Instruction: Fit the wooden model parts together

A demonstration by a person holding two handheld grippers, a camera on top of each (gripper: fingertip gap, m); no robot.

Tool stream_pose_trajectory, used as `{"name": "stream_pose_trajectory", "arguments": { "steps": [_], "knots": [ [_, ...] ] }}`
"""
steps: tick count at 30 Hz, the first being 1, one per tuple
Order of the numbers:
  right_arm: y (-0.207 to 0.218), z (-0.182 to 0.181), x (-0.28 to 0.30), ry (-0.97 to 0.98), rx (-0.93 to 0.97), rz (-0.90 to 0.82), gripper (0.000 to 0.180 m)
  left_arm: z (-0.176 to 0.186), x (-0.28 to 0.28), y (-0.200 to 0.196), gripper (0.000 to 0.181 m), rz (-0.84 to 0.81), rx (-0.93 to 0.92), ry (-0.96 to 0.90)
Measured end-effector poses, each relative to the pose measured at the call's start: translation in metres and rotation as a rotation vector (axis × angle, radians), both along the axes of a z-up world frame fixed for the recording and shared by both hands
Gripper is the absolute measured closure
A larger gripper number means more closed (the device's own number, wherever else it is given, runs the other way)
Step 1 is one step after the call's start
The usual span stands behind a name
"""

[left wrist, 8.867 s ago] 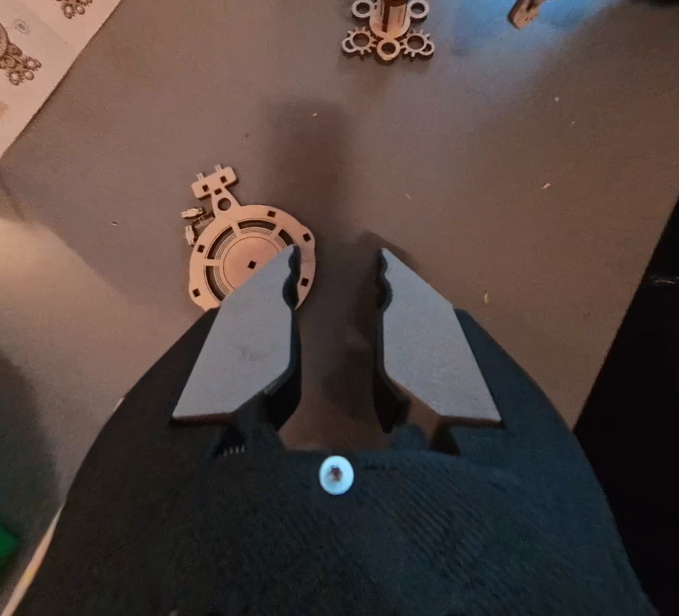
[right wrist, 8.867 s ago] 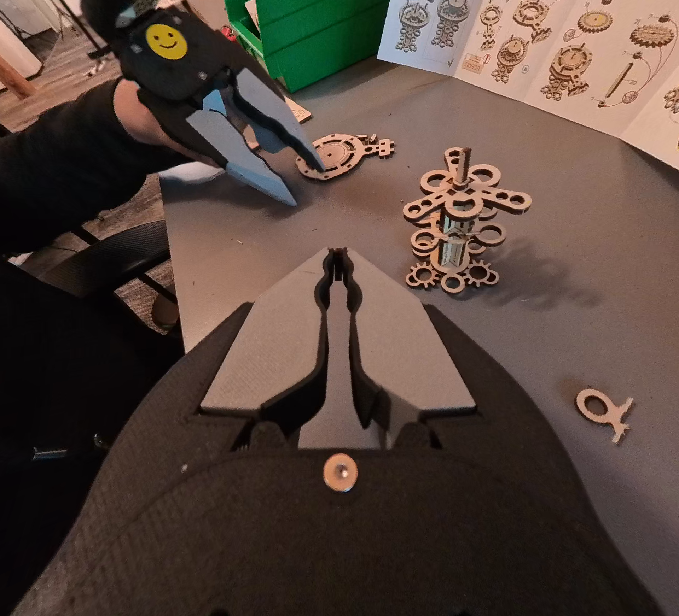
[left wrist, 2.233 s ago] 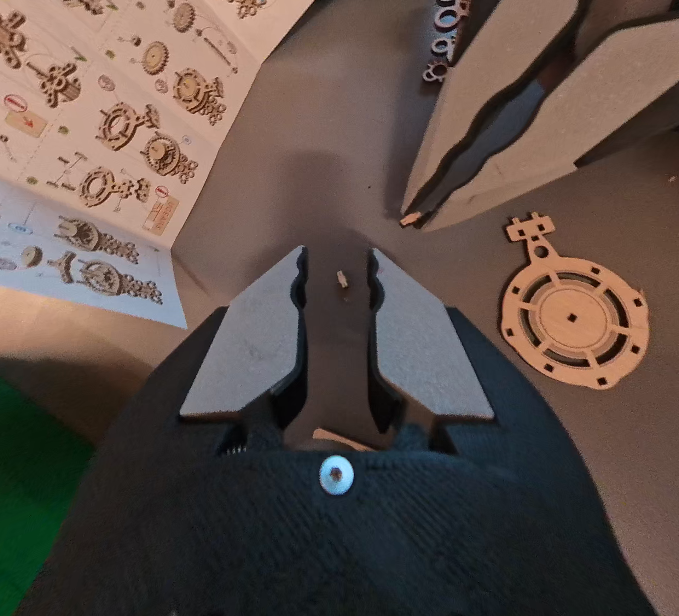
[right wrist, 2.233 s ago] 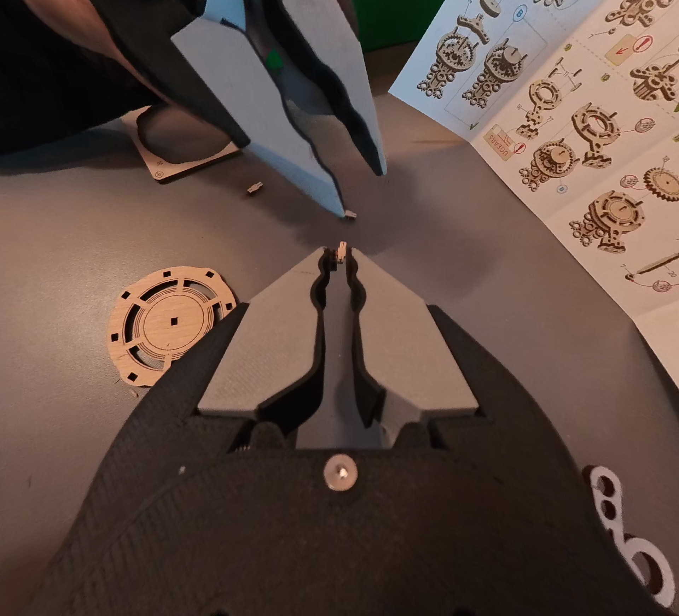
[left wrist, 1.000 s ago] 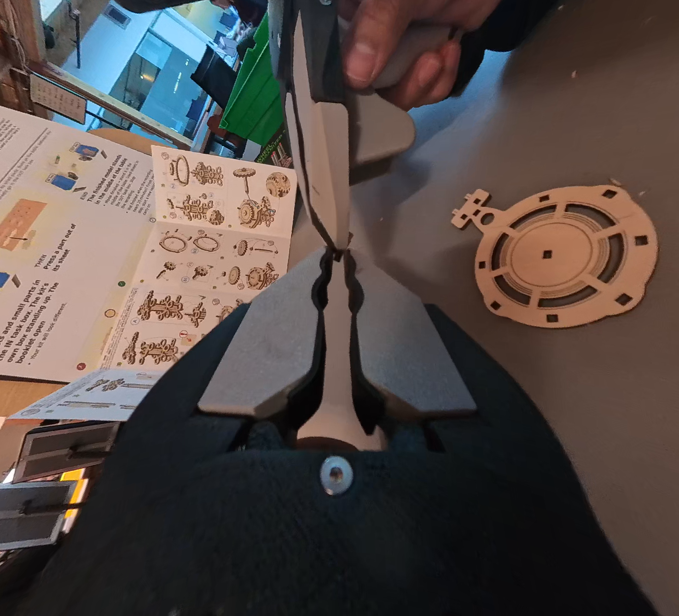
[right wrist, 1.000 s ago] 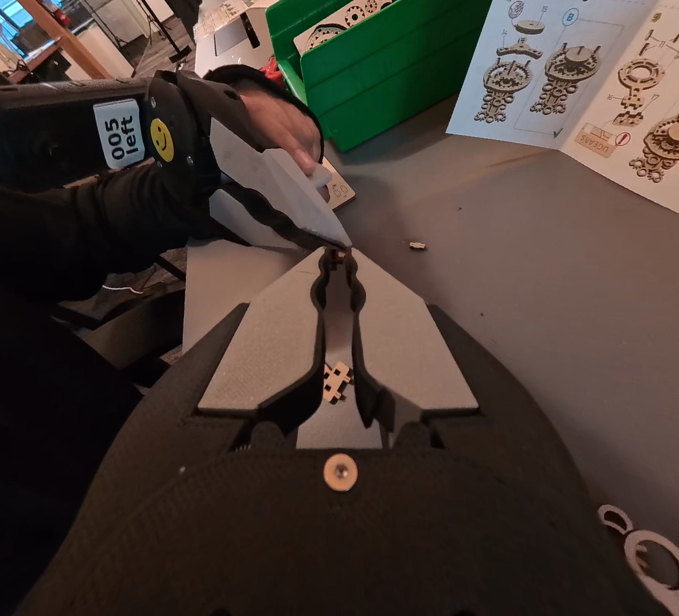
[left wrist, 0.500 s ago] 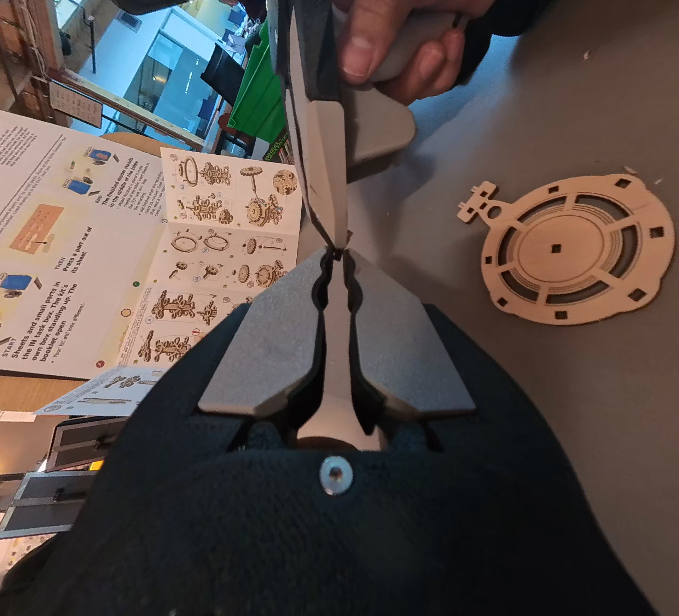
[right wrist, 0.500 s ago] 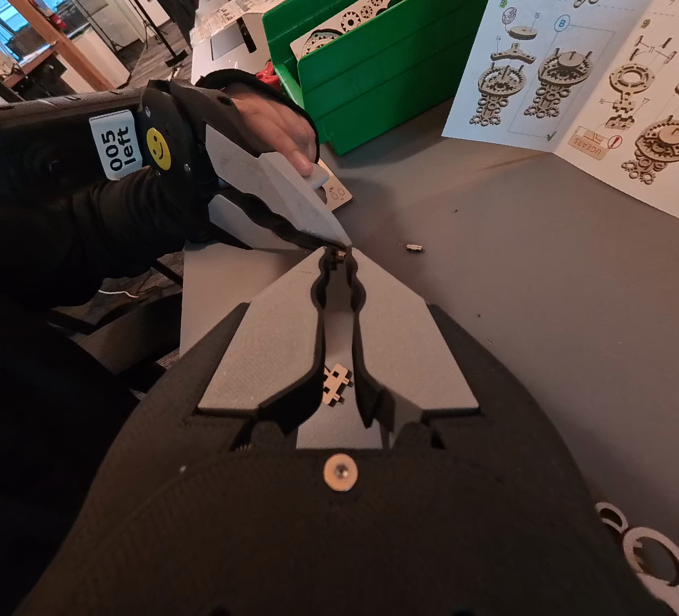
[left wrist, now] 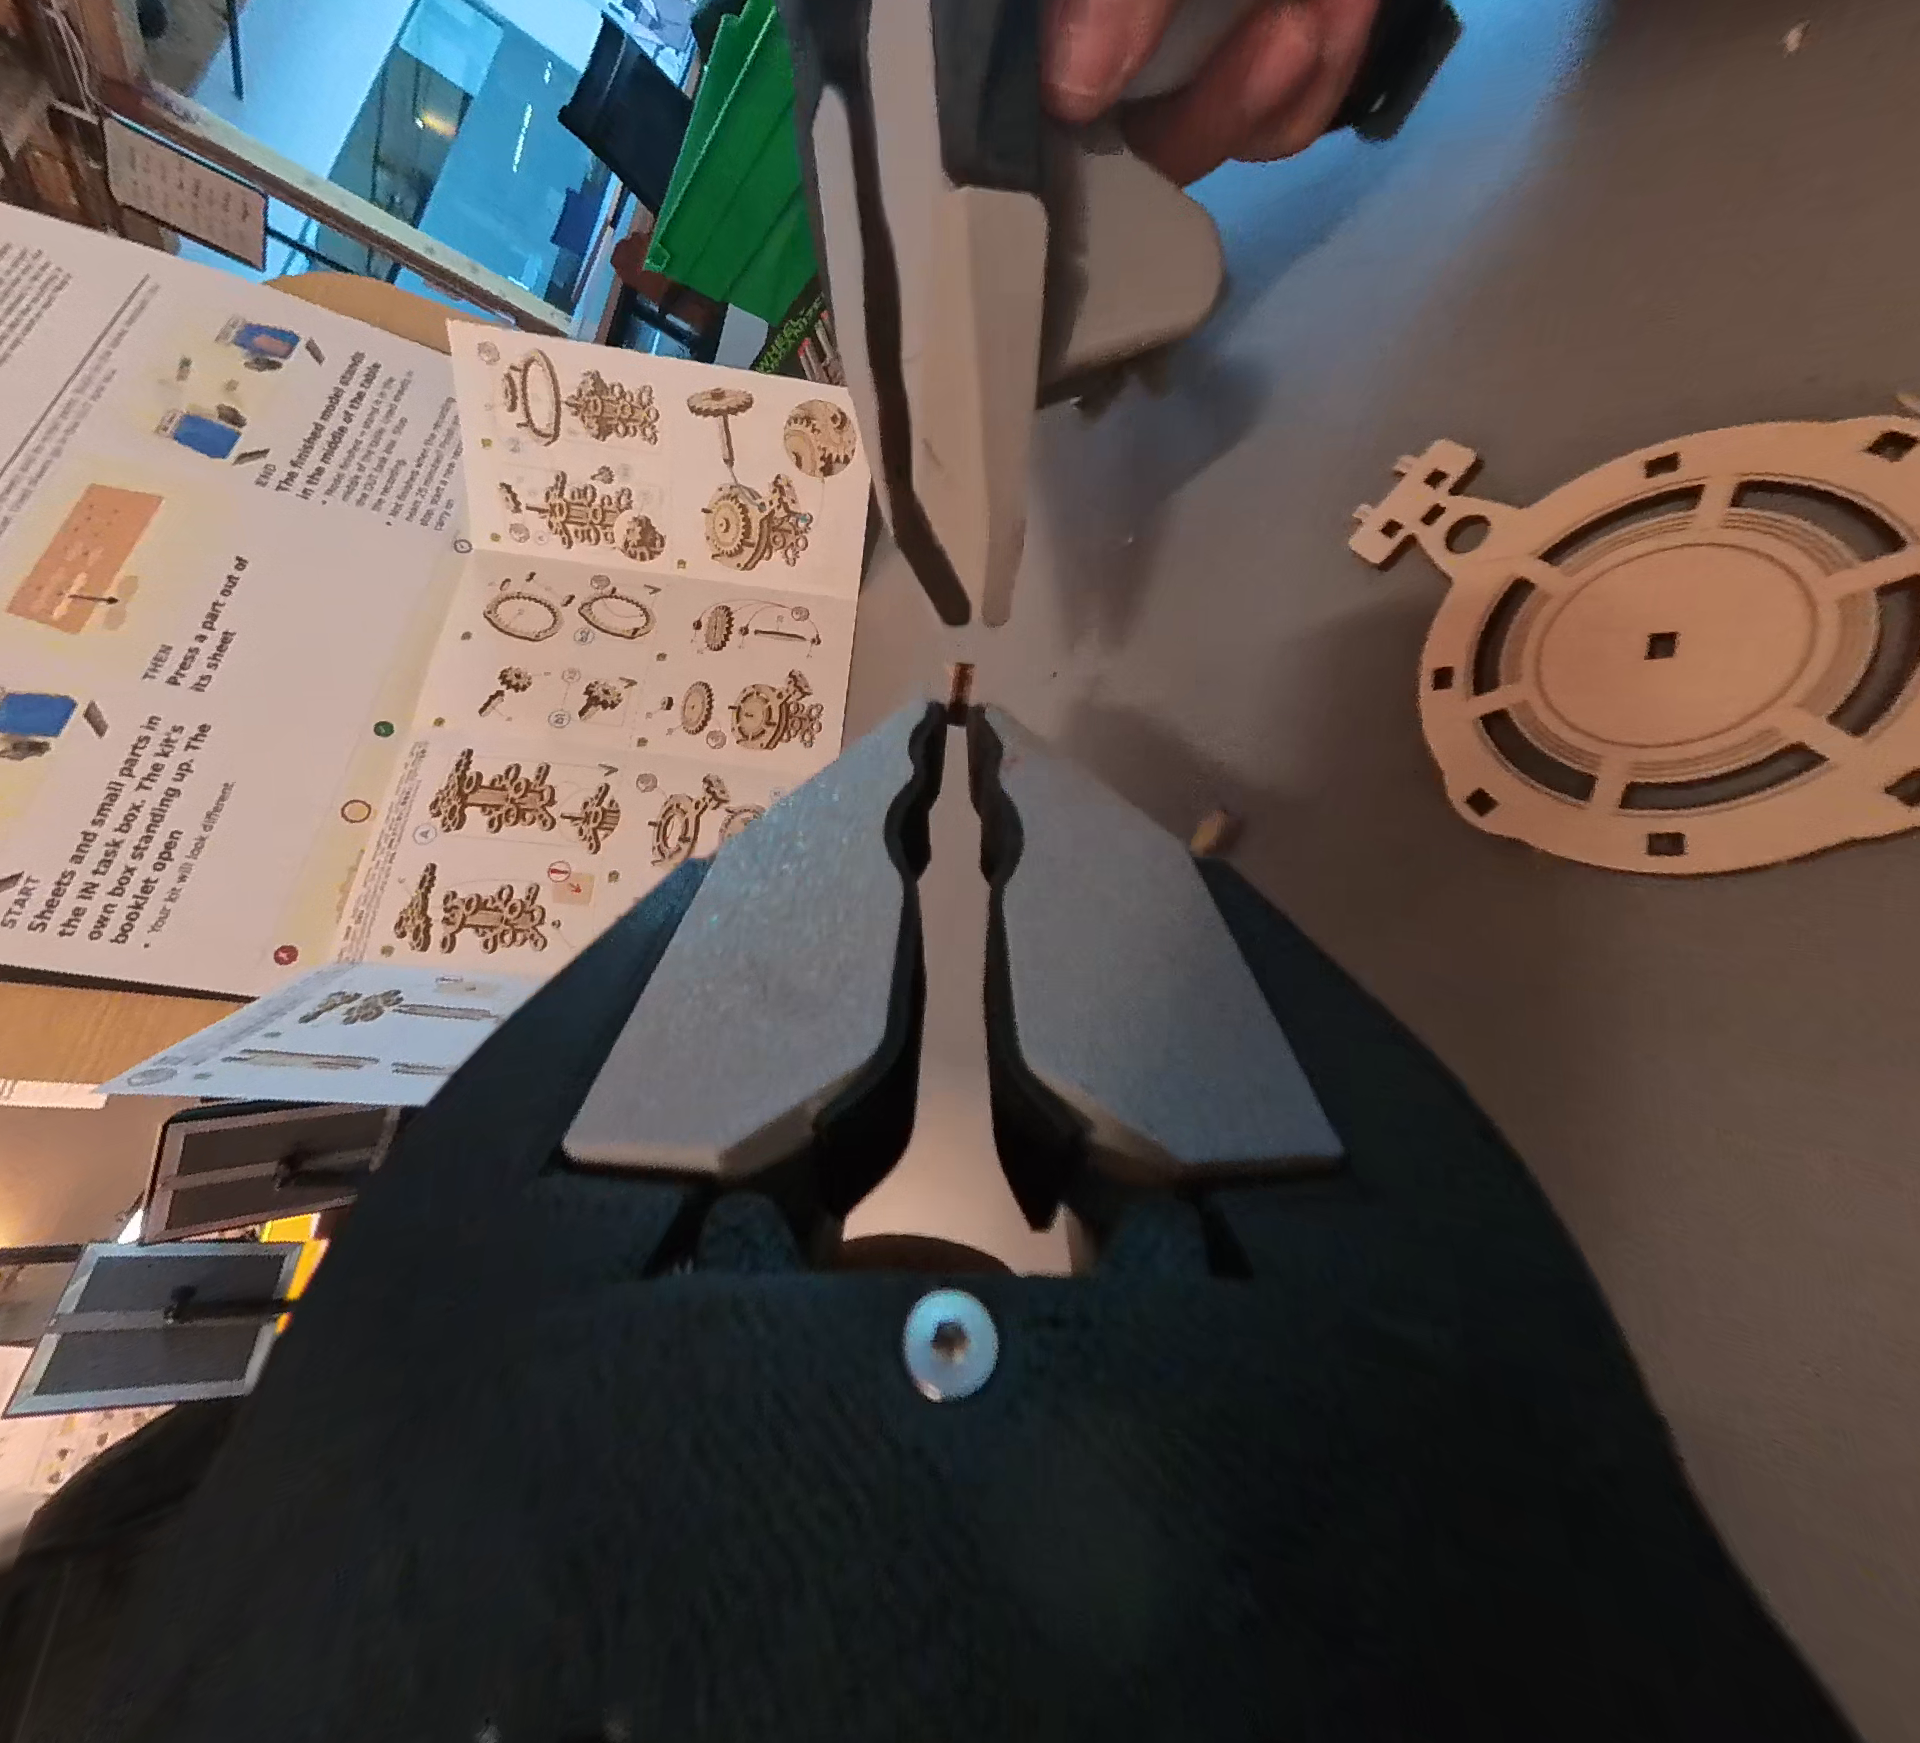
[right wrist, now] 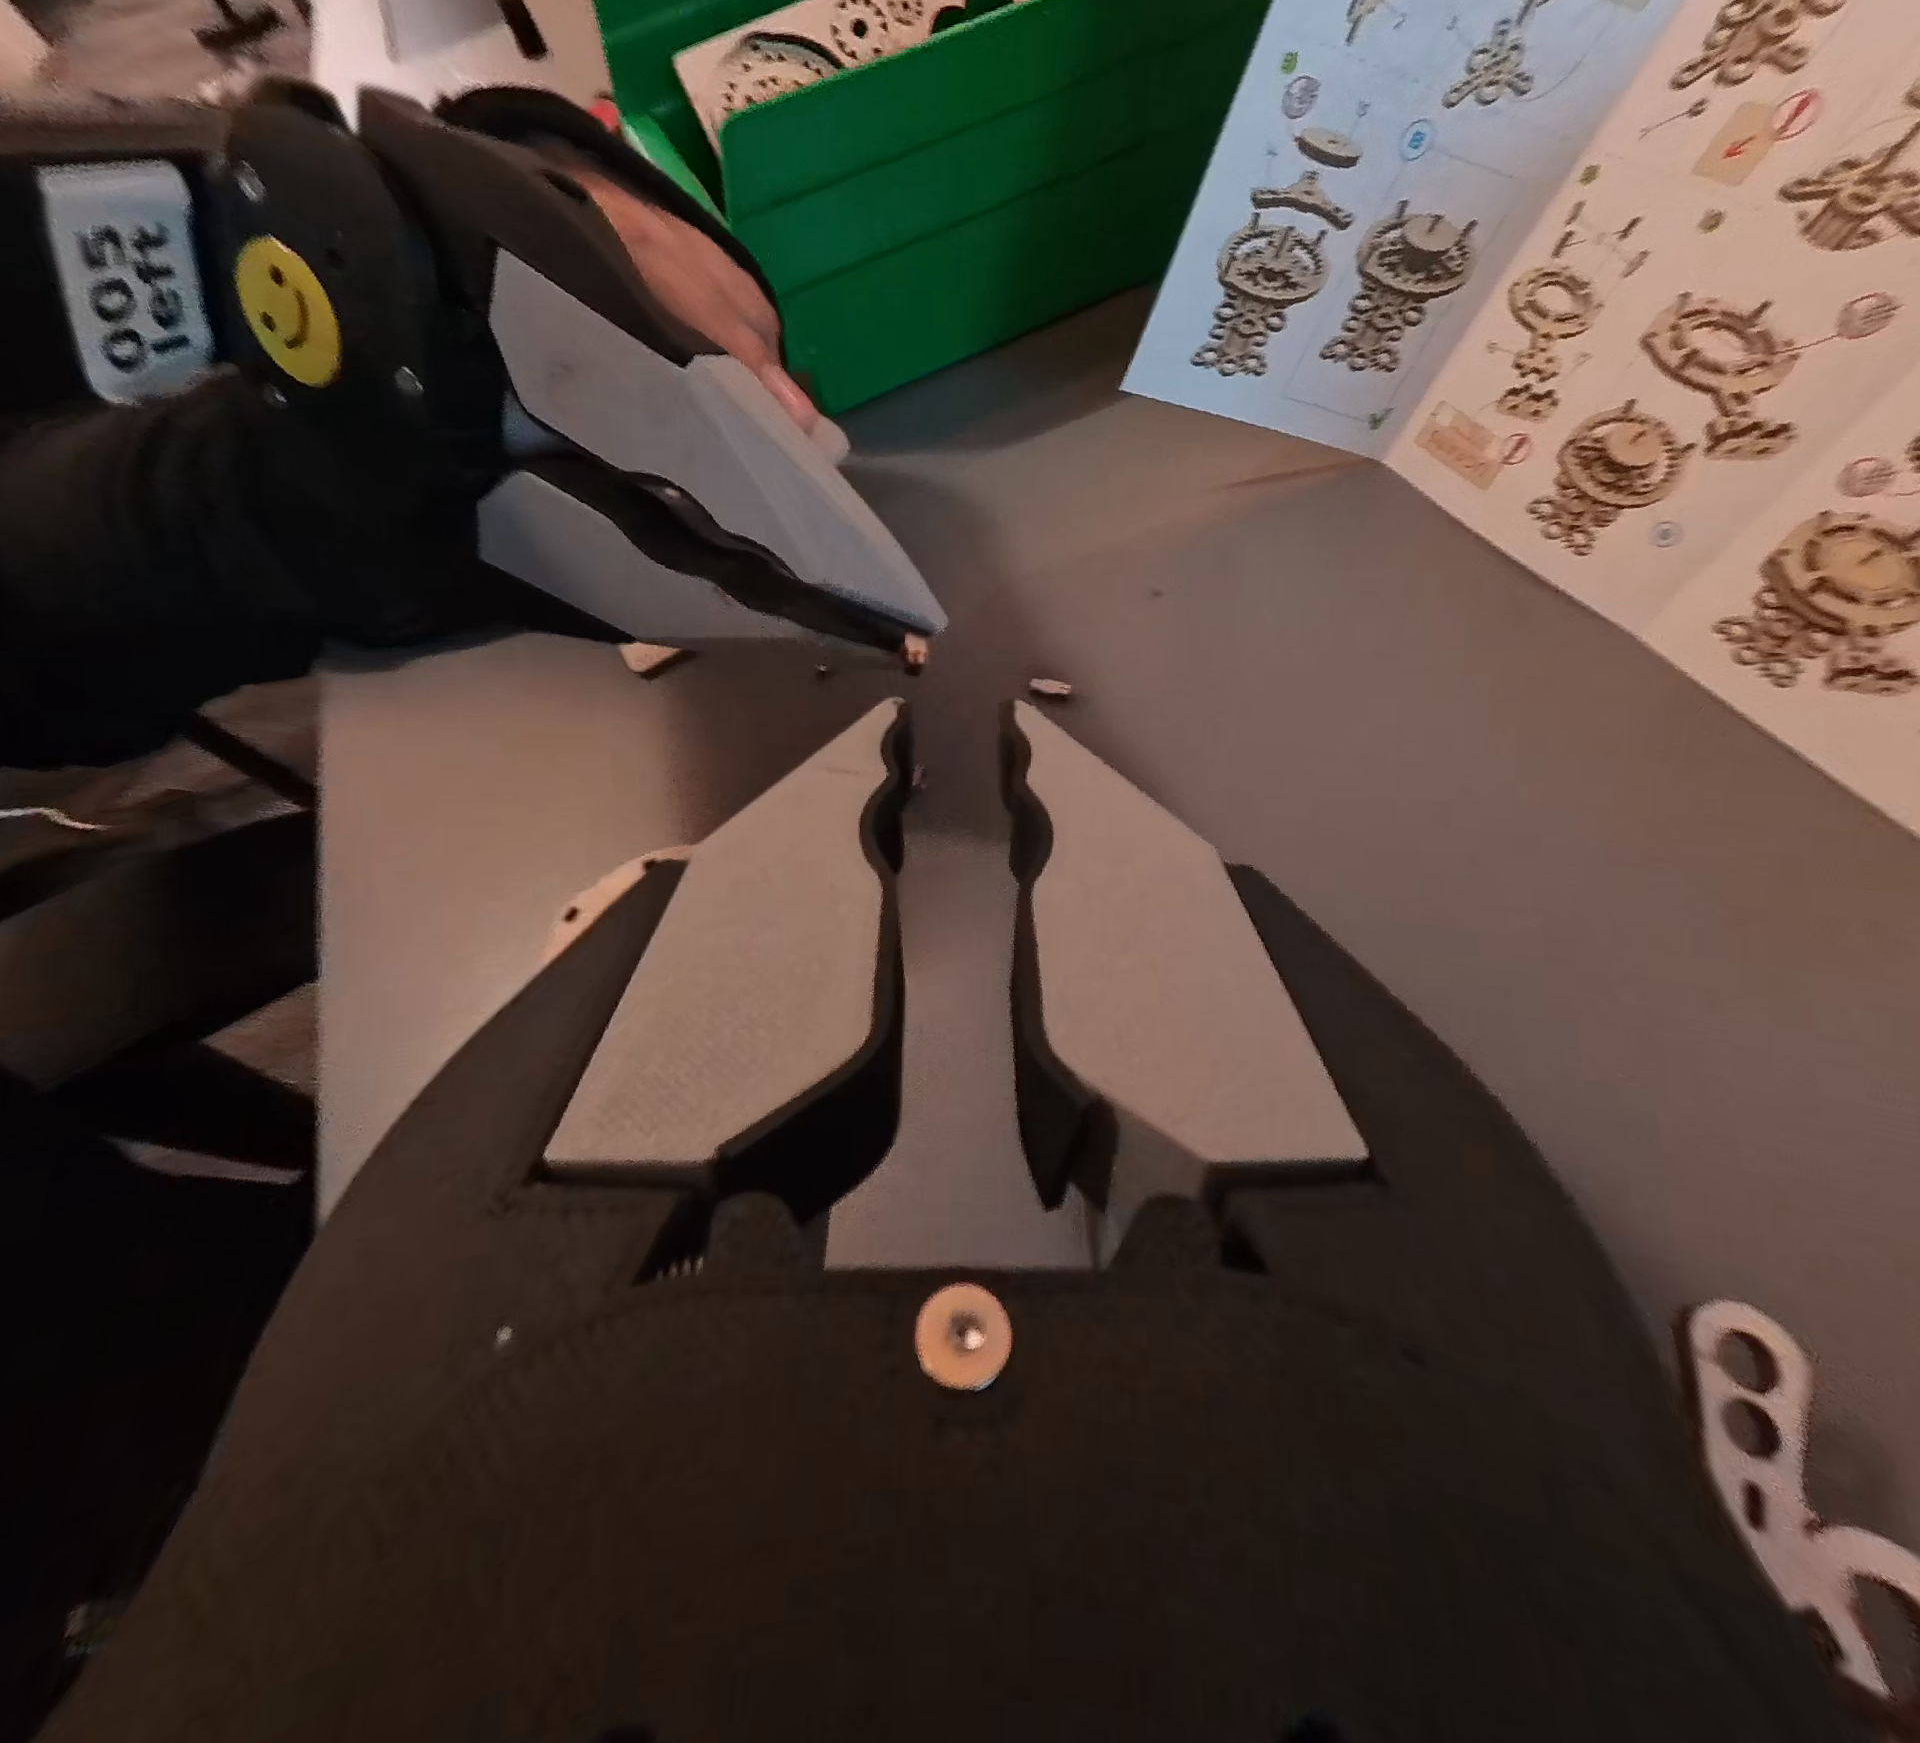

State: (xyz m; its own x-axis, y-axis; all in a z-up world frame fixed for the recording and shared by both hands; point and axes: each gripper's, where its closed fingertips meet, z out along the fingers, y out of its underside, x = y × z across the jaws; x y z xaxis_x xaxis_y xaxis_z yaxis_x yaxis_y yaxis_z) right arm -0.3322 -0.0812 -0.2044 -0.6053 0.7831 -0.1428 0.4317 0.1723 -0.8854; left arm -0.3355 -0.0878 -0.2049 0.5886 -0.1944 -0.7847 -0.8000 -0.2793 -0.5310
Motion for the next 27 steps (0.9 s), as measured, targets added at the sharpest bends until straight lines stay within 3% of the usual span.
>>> {"name": "stream_pose_trajectory", "arguments": {
  "steps": [8, 17, 27],
  "knots": [
    [-0.002, 0.005, 0.005, 0.067, 0.087, 0.027, 0.174, 0.016, 0.015, -0.002, 0.181, -0.103, 0.052, -0.245],
    [-0.013, 0.029, 0.018, 0.111, -0.055, 0.121, 0.177, 0.027, 0.028, -0.005, 0.180, -0.202, 0.040, -0.535],
    [-0.016, 0.030, 0.021, 0.100, -0.083, 0.145, 0.180, 0.033, 0.032, -0.008, 0.180, -0.236, 0.041, -0.600]
  ]
}}
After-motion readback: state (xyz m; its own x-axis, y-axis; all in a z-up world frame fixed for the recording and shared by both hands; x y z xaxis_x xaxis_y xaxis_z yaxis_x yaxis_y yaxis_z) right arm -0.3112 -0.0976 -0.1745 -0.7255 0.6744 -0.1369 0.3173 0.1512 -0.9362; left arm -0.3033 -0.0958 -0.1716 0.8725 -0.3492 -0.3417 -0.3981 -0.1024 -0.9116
